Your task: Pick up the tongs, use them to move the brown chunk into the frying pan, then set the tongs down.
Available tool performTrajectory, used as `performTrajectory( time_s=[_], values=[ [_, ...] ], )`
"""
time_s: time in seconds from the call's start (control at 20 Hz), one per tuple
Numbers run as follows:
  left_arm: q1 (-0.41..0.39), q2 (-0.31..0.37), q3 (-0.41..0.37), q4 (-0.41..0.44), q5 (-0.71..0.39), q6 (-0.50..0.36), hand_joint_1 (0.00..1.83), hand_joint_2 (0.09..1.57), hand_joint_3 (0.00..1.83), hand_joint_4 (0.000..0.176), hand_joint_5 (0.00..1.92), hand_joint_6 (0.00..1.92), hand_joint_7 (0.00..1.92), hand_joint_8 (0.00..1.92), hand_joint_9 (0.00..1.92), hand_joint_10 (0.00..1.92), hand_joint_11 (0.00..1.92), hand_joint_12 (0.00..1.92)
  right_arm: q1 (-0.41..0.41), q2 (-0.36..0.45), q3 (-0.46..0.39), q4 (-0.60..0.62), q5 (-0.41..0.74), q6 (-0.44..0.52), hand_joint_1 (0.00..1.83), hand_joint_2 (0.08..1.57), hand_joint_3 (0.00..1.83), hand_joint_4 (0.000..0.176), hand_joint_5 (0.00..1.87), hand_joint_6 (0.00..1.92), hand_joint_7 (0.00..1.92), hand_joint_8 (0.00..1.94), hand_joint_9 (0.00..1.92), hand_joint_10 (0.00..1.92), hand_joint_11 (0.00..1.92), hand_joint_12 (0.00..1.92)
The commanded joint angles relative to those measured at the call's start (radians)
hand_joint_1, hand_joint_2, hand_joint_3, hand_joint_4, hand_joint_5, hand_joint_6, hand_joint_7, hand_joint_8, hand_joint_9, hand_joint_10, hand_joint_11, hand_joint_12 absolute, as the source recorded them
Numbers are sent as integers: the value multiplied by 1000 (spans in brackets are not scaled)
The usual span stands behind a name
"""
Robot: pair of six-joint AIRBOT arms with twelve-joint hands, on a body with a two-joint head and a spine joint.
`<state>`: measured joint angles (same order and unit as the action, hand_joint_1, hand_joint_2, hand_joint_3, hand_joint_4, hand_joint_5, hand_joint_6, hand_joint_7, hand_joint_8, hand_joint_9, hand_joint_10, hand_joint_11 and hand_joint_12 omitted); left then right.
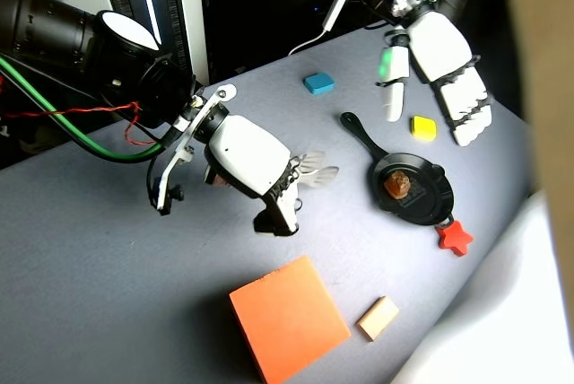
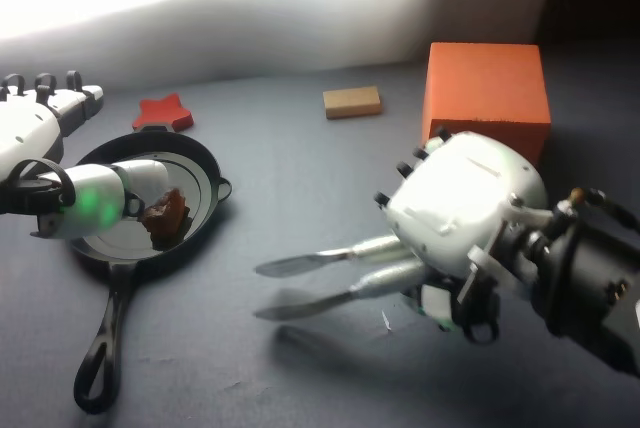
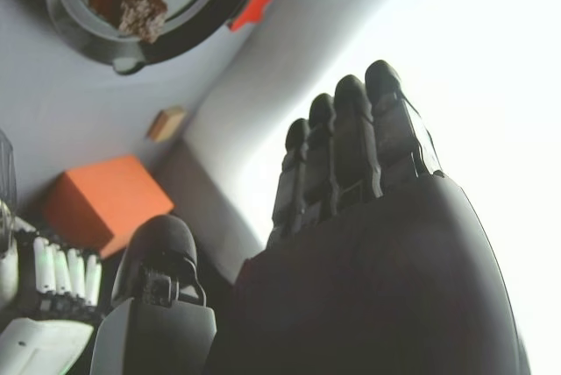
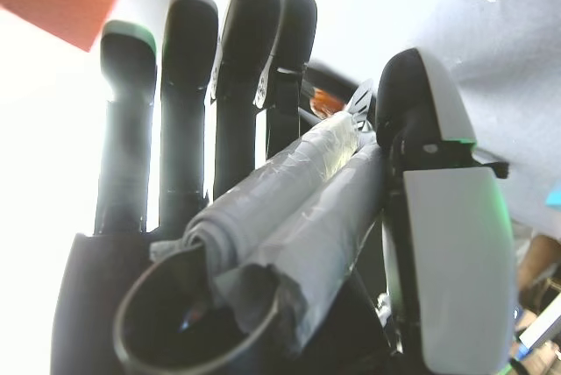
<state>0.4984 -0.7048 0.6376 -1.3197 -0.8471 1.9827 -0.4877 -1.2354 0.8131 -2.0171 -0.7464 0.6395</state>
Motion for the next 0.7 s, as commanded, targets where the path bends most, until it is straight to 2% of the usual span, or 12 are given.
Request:
performTrajectory(
  time_s=[0.0,0.15,0.2,0.3,0.4,0.45,0.55,0.65],
  values=[
    [-15,3,-5,62,-69,3,0,1247,1,0,95,2,141,1,111,2,0,220,-3,6,3,-74,-85,6,720,1209,0,0,837,545,872,880,677,1405,501,1906],
    [-19,0,-22,62,-69,10,0,1243,0,0,85,2,128,3,102,3,0,205,-38,17,3,-78,-98,14,662,1204,0,0,779,526,841,760,645,1262,453,1802],
    [-20,0,-27,62,-69,10,0,1242,0,0,81,0,134,5,106,5,0,205,-46,18,3,-79,-100,15,628,1201,0,0,759,499,833,677,647,1168,431,1708],
    [-22,0,-31,62,-69,10,0,1243,0,0,83,1,136,3,108,4,0,226,-53,20,-1,-79,-100,15,447,1218,2,0,628,464,760,466,617,850,338,1514],
    [-26,0,-31,62,-69,10,0,1249,1,0,81,0,127,1,101,0,0,174,-59,30,-9,-79,-101,9,260,1187,0,0,466,401,651,216,475,598,121,1482],
    [-28,0,-31,61,-69,10,0,1251,2,0,85,1,127,1,102,0,0,182,-63,35,-12,-79,-101,-1,220,1168,0,0,407,395,612,133,422,536,53,1488],
    [-29,0,-30,61,-71,10,0,1251,1,0,77,0,123,1,97,0,0,191,-72,45,-19,-79,-101,-8,164,1116,0,0,267,316,471,18,297,414,1,1378],
    [-29,0,-30,61,-72,9,0,1253,1,0,71,0,111,0,89,0,0,171,-83,55,-29,-79,-101,-5,168,1084,0,0,168,245,326,3,195,351,0,1227]
  ],
)
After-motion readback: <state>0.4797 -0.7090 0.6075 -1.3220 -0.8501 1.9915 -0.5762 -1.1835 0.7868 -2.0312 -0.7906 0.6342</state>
